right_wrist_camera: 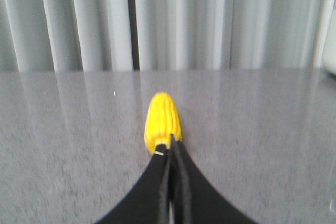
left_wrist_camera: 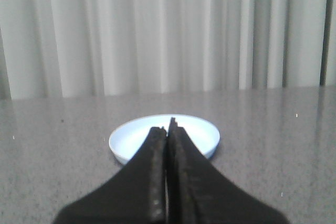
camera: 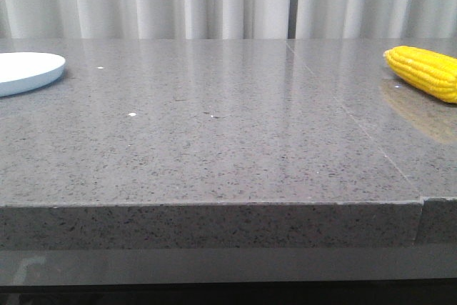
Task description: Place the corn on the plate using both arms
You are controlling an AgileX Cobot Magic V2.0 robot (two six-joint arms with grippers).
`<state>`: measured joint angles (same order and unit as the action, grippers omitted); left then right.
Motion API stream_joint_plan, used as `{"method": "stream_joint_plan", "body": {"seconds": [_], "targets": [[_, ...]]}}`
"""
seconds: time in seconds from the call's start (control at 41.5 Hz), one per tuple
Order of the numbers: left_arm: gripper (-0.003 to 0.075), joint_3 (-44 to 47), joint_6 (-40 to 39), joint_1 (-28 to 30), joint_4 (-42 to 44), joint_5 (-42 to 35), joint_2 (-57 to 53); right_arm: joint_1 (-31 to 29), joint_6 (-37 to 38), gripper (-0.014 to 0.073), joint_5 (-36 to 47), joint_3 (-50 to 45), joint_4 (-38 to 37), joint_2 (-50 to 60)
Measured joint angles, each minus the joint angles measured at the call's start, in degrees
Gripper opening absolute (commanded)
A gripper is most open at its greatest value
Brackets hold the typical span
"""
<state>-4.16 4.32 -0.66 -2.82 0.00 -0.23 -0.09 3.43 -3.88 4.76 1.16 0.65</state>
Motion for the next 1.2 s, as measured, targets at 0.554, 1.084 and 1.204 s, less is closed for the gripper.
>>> {"method": "stream_joint_plan", "body": {"seconds": [0.554,1.084,1.204], "targets": [[-0.0020,-33.4,0.0,0.0,0.1,22.1,13.6,0.0,0.0,-0.0068,-25.1,30.9,0.0,-15.2],[-0.0020,-39.1,0.0,0.0,0.2,31.1,32.6,0.0,-0.4,-0.0066,-33.6,36.0,-0.1,-37.6],[-0.0017,-39.1,0.0,0.0,0.2,31.2,34.9,0.0,-0.5,-0.0031,-33.6,36.0,-0.4,-41.1]]}}
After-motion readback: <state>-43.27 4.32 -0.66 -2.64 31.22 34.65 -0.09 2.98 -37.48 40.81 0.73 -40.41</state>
